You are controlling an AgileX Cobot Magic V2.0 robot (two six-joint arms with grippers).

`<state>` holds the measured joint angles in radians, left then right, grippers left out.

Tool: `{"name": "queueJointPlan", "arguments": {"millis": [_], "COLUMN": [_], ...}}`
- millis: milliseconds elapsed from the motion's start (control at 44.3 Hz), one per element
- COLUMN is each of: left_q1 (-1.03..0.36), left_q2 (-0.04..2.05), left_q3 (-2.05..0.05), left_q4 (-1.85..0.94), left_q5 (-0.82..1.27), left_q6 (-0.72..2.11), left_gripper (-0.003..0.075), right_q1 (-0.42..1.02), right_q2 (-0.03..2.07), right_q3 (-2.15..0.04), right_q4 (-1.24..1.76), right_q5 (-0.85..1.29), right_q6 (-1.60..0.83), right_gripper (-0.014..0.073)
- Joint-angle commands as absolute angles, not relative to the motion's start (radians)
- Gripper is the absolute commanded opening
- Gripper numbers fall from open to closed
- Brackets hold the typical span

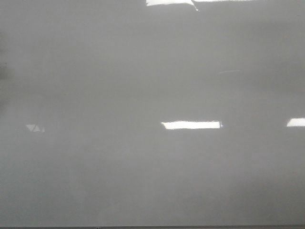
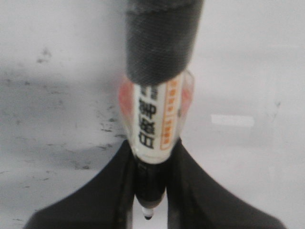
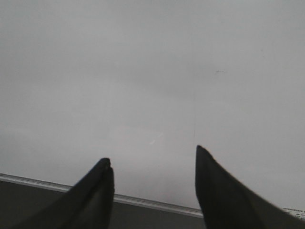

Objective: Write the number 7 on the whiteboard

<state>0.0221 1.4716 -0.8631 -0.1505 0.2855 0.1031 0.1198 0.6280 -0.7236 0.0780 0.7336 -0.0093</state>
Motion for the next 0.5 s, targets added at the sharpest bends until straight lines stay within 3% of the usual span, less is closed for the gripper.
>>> {"name": "queueJointPlan", "arguments": {"millis": [0,181,474], "left_q1": [0.02,0.018,-0.11], "left_q2": [1.42,1.331,1.234], "left_q3": [-0.895,-0.909,-1.114], "left_q4": [-0.157,-0.157,-0.142], "left_q5": [0.242,0.343,0.871], "left_q6": [0.103,0.103,0.283], "left_gripper": [-0.002,-0.002,-0.002], "right_q1": [0.12,0.12,0.12], "right_q2": [0.637,0.637,0.654], "right_q3": [-0.751,-0.752,-0.804], "right_q4": [0.082,0.082,0.082], "right_q5": [0.662,0.644,0.701], "right_q6": [-0.018,-0.018,-0.018], "right_gripper": [0.0414,0.0414,0.0414]}}
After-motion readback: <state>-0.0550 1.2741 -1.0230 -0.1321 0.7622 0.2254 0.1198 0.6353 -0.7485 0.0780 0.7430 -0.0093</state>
